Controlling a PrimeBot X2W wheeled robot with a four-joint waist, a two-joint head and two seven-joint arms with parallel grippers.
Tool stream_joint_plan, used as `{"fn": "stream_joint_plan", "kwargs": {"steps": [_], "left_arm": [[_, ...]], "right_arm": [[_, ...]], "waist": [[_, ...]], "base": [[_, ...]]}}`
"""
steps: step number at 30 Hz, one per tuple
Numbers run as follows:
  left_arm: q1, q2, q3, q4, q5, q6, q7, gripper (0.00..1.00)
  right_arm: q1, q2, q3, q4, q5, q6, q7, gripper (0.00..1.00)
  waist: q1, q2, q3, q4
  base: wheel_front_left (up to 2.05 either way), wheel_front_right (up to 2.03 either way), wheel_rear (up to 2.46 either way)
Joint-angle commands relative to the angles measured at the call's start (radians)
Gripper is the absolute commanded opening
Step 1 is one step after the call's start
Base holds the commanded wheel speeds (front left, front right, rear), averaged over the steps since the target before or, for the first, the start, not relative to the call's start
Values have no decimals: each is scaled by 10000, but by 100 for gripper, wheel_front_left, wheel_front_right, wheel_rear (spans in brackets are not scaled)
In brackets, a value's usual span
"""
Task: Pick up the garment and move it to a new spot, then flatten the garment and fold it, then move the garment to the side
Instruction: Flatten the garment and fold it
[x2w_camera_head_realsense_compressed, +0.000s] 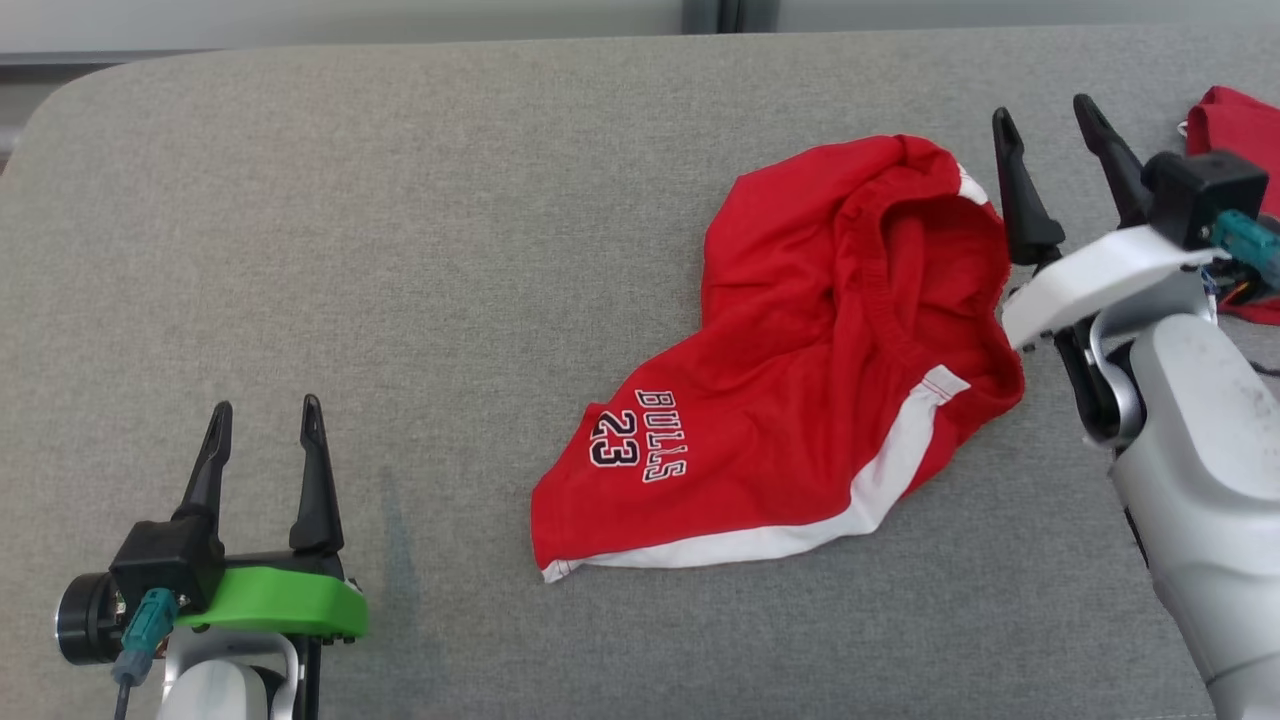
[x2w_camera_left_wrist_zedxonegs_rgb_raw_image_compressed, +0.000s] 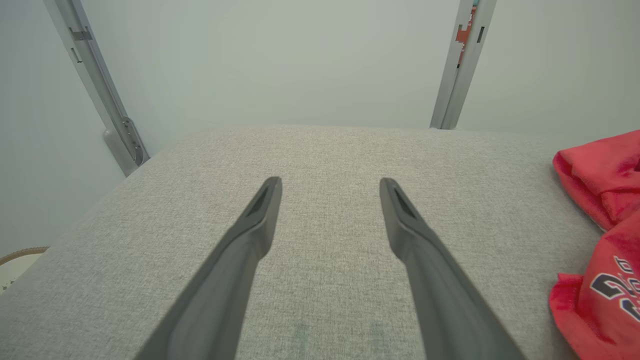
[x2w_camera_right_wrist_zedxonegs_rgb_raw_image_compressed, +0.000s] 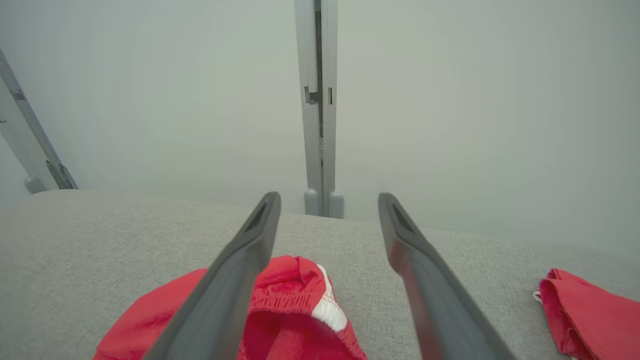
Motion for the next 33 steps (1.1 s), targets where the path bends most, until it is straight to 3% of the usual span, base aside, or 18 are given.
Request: {"fn": "stream_joint_plan", "kwargs": {"steps": [1, 8, 16, 27, 33], "left_arm": [[153, 22, 69, 3, 53, -38, -27, 100], [512, 22, 205, -16, 187, -68, -27, 100], [816, 24, 263, 25, 230, -74, -27, 100], [1280, 24, 194, 77, 298, -79, -27, 100], [1501, 24, 159, 92, 360, -82, -27, 100]], "right_arm": [[583, 3, -158, -477, 44, -13, -23, 100], [2910, 385, -849, -2612, 28, -13, -25, 100], [5187, 1355, -1592, -4122, -321, -13, -24, 100], [6969, 1891, -1548, -4841, -1980, -12, -26, 100], [7203, 2064, -1532, -4805, -2037, -12, -27, 100]], "waist": [[0, 0, -287, -264], [0, 0, -675, -599], [0, 0, -1052, -734], [0, 0, -1547, -625], [0, 0, -1720, -521]], "base": [[0, 0, 0], [0, 0, 0], [0, 0, 0], [0, 0, 0], [0, 0, 0]]}}
